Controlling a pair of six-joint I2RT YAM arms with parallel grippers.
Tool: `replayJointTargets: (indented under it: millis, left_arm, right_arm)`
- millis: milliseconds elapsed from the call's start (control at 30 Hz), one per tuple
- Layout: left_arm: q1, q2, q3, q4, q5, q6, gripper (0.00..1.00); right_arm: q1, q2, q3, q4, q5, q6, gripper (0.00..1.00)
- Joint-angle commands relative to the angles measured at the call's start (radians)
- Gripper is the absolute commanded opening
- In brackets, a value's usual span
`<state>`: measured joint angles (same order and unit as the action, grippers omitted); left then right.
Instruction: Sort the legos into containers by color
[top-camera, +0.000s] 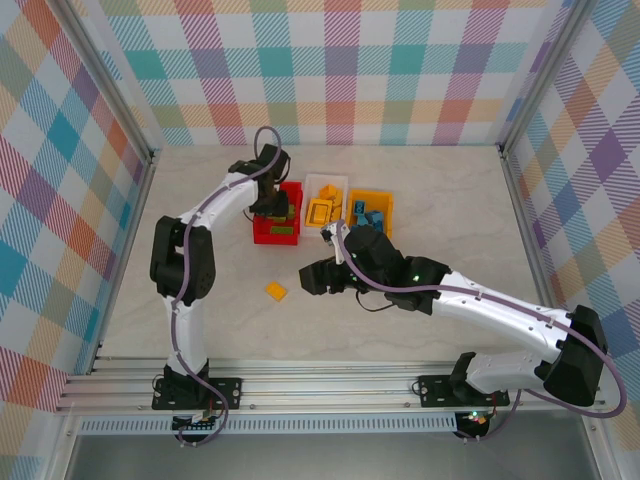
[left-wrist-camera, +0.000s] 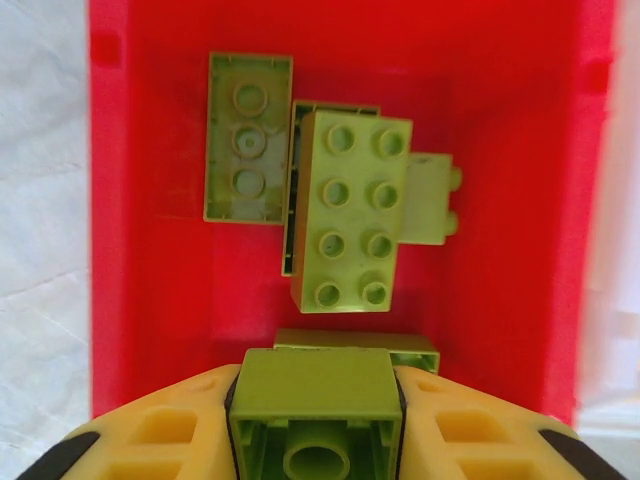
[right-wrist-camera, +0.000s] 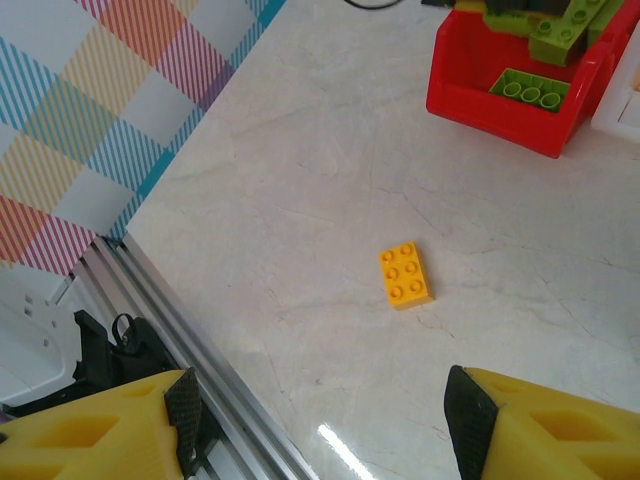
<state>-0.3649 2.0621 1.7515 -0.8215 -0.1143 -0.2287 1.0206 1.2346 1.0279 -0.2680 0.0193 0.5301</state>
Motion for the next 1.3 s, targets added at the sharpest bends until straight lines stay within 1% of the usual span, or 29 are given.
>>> replayJointTargets:
  millis: [0, 133, 200, 300, 400, 500, 633, 700, 867, 1000, 1100, 1167, 1267]
  left_arm:
    - [0.005, 0.007, 0.031, -0.043, -0.033, -0.042, 0.34]
    - [0.004, 0.015, 0.001, -0.022, -0.019, -0.058, 0.44]
    - [0.003, 0.011, -0.001, -0.021, -0.012, -0.06, 0.52]
    - [-0.003, -0.013, 0.006, -0.024, -0.002, -0.06, 0.58]
    - [-0.011, -0.054, 0.025, -0.041, 0.004, -0.061, 0.59]
    - [-0.02, -0.144, 0.015, -0.046, 0.009, -0.086, 0.56]
    - [-0.025, -0.365, -0.111, -0.019, 0.005, -0.162, 0.56]
    - [-0.026, -0.502, -0.201, -0.007, 0.004, -0.206, 0.55]
    - [-0.026, -0.876, -0.439, -0.035, 0.022, -0.307, 0.56]
    - [-0.026, -1.157, -0.575, -0.095, 0.041, -0.362, 0.57]
    - [-0.026, -1.312, -0.629, -0.154, 0.049, -0.393, 0.58]
    - [-0.026, -1.383, -0.643, -0.195, 0.045, -0.407, 0.58]
    - [-0.026, -1.444, -0.647, -0.238, 0.035, -0.415, 0.58]
  right_arm:
    - [0.004, -0.005, 0.011, 0.043, 0.017, -0.006, 0.68]
    - [0.005, -0.021, -0.014, 0.047, 0.016, 0.004, 0.68]
    - [0.005, -0.023, -0.017, 0.043, 0.014, 0.004, 0.68]
    - [0.003, -0.023, -0.015, 0.036, 0.011, 0.004, 0.69]
    - [0.004, -0.021, -0.017, 0.026, 0.011, -0.002, 0.69]
    - [0.004, 0.001, -0.003, -0.013, 0.015, -0.027, 0.7]
    - [0.008, 0.127, 0.063, -0.116, 0.002, -0.102, 0.71]
    - [0.02, 0.204, 0.101, -0.152, -0.006, -0.147, 0.74]
    - [0.079, 0.481, 0.298, -0.3, 0.068, -0.252, 0.8]
    - [0.092, 0.682, 0.465, -0.382, 0.111, -0.291, 0.84]
    - [0.092, 0.805, 0.573, -0.428, 0.131, -0.307, 0.86]
    - [0.092, 0.876, 0.643, -0.465, 0.158, -0.314, 0.86]
    - [0.092, 0.973, 0.735, -0.513, 0.21, -0.323, 0.8]
